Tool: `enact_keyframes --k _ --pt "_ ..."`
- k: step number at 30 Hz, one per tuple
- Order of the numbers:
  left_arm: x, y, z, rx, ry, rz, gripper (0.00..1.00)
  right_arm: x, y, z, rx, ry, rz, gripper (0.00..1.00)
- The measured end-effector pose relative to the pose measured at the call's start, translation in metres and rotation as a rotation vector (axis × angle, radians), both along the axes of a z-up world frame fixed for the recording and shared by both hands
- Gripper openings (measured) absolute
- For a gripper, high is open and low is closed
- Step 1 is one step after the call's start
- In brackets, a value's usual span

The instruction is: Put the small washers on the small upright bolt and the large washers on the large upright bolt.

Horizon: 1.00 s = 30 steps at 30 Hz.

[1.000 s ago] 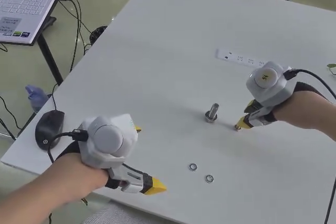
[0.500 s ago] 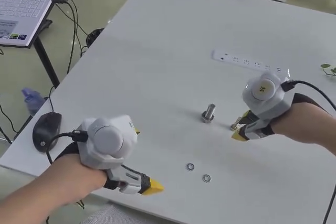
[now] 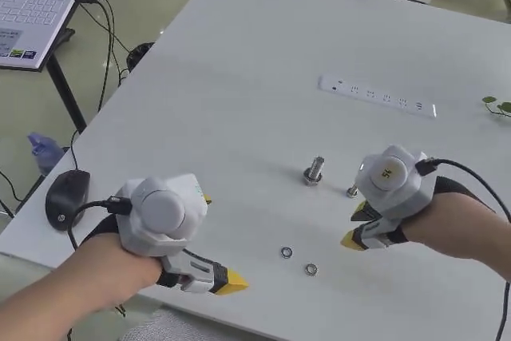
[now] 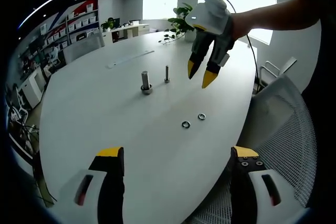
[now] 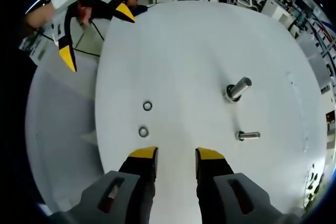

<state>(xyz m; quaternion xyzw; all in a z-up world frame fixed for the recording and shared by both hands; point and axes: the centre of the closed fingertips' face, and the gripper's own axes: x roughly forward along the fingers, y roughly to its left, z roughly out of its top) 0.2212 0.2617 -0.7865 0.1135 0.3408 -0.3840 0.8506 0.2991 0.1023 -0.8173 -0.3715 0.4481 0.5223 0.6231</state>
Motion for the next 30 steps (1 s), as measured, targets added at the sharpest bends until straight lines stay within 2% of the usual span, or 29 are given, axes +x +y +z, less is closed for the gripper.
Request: enact_keyframes --k 7,15,24,30 --pt "0.000 0.001 -0.001 0.000 0.004 0.002 0.83 -0.016 0.006 -0.006 0.009 0.011 0.014 0.30" --pt "-0.003 0.001 -0.002 -0.002 0.012 -0.002 0.83 -0.041 0.015 -0.022 0.019 0.043 0.034 0.30" --pt "-0.004 0.002 -0.003 -0.011 0.020 -0.001 0.82 -0.042 0.017 -0.039 0.016 0.023 0.039 0.30" --pt "-0.004 0.002 -0.004 -0.009 0.022 -0.005 0.82 -0.047 0.026 -0.051 0.019 0.024 0.056 0.29"
